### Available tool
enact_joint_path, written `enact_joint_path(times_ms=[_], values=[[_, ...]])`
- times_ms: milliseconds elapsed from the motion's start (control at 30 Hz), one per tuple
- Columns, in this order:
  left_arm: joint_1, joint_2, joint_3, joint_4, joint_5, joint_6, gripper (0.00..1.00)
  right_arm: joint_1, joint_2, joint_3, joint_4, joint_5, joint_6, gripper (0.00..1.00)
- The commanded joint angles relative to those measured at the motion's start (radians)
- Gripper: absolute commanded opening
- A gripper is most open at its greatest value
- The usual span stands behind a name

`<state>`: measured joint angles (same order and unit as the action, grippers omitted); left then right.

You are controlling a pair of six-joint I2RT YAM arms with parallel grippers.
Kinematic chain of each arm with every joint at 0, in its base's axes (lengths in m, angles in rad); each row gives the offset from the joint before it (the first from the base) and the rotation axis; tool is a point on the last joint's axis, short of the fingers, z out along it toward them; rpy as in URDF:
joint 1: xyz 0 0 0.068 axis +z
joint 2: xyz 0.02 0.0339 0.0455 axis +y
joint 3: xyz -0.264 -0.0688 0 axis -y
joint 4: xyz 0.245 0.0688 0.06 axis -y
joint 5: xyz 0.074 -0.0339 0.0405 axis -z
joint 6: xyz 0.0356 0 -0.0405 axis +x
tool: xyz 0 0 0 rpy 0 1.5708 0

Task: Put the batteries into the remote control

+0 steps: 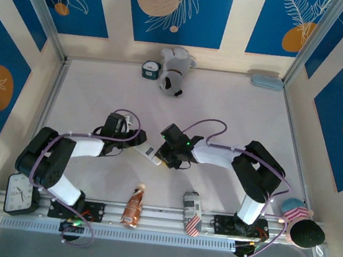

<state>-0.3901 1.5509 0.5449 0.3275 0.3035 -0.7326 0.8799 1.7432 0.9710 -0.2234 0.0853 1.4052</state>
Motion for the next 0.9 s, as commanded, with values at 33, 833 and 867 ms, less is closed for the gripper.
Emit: enact_joint_path(times_ms=[33,833,867], values=[[-0.013,0.01,-0.005,0.005,0.029,-0.015,0.56,0.005,0.026,0.059,-0.018,-0.028,-0.042,0.34],[-0.029,-0.001,0.001,-0.032,-0.023,-0.011,0.58,-0.006,-0.013,0.082,-0.119,0.027,-0.166,0.47],[-0.027,-0.006,0.0,-0.04,-0.032,-0.012,0.58,-0.01,-0.024,0.08,-0.134,0.033,-0.177,0.49]])
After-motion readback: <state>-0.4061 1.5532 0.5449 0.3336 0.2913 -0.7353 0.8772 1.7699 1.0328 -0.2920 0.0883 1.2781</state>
